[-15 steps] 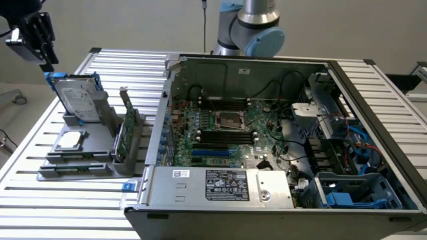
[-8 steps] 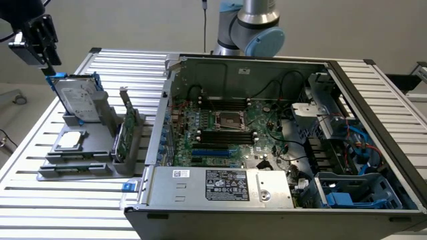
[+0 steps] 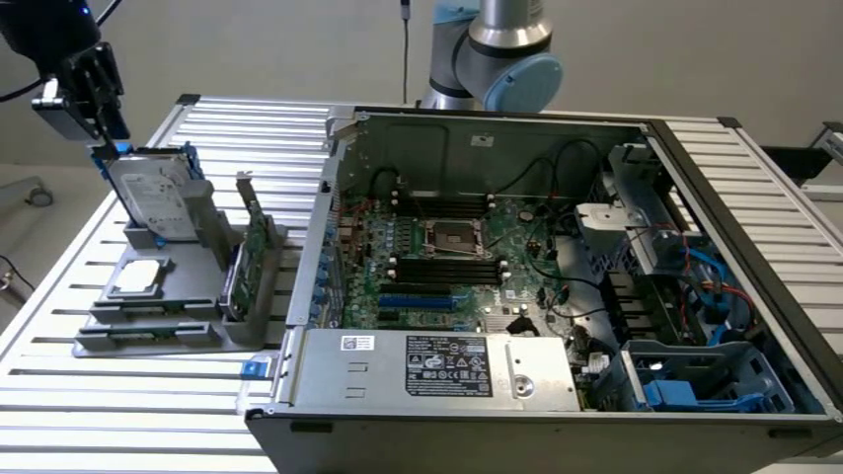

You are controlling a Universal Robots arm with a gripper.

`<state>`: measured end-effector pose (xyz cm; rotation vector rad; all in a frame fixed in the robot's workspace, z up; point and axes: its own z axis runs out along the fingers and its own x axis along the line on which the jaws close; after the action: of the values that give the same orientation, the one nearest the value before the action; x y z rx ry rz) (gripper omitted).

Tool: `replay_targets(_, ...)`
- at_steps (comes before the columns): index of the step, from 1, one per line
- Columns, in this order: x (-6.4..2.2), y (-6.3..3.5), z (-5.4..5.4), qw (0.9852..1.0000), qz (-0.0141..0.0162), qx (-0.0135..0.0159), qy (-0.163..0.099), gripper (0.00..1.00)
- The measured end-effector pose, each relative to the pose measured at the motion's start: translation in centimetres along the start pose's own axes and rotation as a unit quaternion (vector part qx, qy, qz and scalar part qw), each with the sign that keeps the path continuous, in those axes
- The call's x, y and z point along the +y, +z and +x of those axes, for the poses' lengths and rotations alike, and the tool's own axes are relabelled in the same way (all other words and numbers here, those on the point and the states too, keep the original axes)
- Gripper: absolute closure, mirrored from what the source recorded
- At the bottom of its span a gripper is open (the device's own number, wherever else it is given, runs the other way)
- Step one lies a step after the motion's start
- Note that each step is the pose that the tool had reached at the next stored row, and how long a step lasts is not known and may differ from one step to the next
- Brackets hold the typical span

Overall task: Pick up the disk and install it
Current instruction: 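Pick up the disk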

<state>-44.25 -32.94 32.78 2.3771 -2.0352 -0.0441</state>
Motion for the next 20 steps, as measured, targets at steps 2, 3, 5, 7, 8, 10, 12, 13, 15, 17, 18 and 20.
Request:
replay_targets(2,-0.08,0.36,0.0,1.0000,-0.0001,0.0000,0.000,0.52)
replay_targets(3,-0.11,0.55,0.0,1.0000,0.0000,0.0000,0.000,0.52)
replay_targets(5,-0.15,0.91,0.0,1.0000,0.0000,0.0000,0.000,0.52)
replay_targets(7,-0.16,1.27,0.0,1.0000,0.0000,0.0000,0.000,0.52)
replay_targets(8,-0.17,1.45,0.0,1.0000,0.0000,0.0000,0.000,0.52)
replay_targets(10,-0.18,1.81,0.0,1.0000,0.0000,0.0000,0.000,0.52)
replay_targets(12,-0.19,2.17,0.1,1.0000,0.0000,0.0000,0.000,0.52)
replay_targets(13,-0.19,2.35,0.1,1.0000,0.0000,0.0000,0.000,0.52)
replay_targets(15,-0.20,2.73,0.1,1.0000,0.0000,0.0000,0.000,0.52)
replay_targets(17,-0.21,3.09,0.1,1.0000,0.0000,0.0000,0.000,0.52)
replay_targets(18,-0.21,3.27,0.1,1.0000,-0.0001,0.0000,0.000,0.52)
replay_targets(20,-0.22,3.64,0.1,1.0000,0.0000,0.0000,0.000,0.52)
